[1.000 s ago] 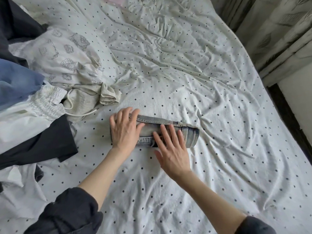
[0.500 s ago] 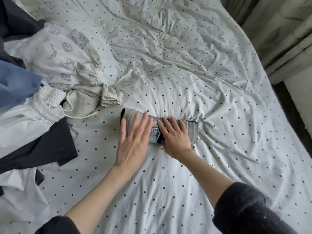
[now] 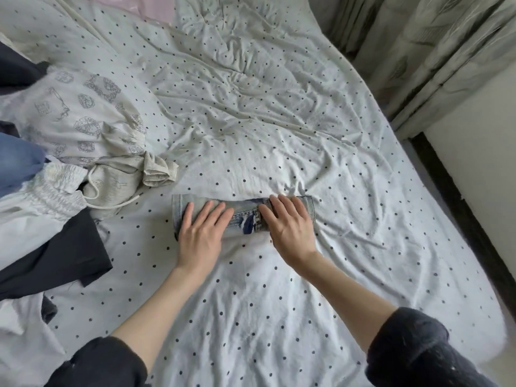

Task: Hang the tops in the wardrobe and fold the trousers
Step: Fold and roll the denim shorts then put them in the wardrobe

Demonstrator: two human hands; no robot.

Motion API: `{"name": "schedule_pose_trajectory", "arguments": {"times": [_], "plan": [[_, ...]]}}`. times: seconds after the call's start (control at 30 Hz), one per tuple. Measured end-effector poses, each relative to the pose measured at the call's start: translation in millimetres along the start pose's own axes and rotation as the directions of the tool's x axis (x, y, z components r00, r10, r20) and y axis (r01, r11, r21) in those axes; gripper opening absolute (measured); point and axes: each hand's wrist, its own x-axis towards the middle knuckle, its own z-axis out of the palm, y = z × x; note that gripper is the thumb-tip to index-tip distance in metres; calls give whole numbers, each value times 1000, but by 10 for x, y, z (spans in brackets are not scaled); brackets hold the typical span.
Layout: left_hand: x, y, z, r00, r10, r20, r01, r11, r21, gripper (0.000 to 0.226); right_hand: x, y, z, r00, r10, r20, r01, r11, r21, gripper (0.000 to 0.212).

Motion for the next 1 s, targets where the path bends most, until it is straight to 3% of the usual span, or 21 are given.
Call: {"name": "schedule_pose_trajectory", "arguments": {"times": [0.17, 0.27, 0.33, 0.5, 0.67, 0.77, 0.83, 0.87, 0.93, 1.0], "plan": [[-122, 566, -458, 968, 236, -81, -247, 954, -170, 58, -829, 254, -767, 992, 106, -65, -108, 993, -38, 37], [-114, 1096, -743, 898, 398, -188, -436, 863, -255, 36, -1483, 379, -1250, 961, 249, -118, -260, 961, -94, 46], [-143, 1466, -931, 835, 500, -231, -550, 781, -296, 37, -1941, 375, -1558, 919, 347, -187, -372, 920, -120, 42], [-547, 2445, -1309, 575, 713, -401, -818, 514, -260, 27, -3223, 115, -2243, 752, 516, -411, -628, 750, -207, 24], [-1334, 3417, -1698, 338, 788, -514, -935, 217, -282, 37, -4567, -391, -2807, 582, 606, -542, -806, 519, -286, 18], [-1966, 4034, -1957, 162, 804, -573, -962, -1, -273, 36, -5402, -750, -3112, 471, 646, -600, -882, 338, -328, 21], [-2280, 4357, -2104, 84, 805, -588, -958, -96, -269, 37, -5835, -924, -3255, 425, 666, -614, -902, 251, -352, 21], [-2655, 4674, -2251, 4, 788, -616, -942, -203, -267, 37, -6233, -1157, -3410, 358, 683, -636, -920, 140, -367, 20], [-2947, 4957, -2380, -45, 786, -616, -929, -260, -265, 38, -6581, -1295, -3561, 324, 665, -673, -924, 68, -377, 22], [-3496, 5361, -2629, -131, 731, -670, -886, -389, -251, 37, -7076, -1615, -3815, 248, 661, -708, -912, -86, -400, 28]]}}
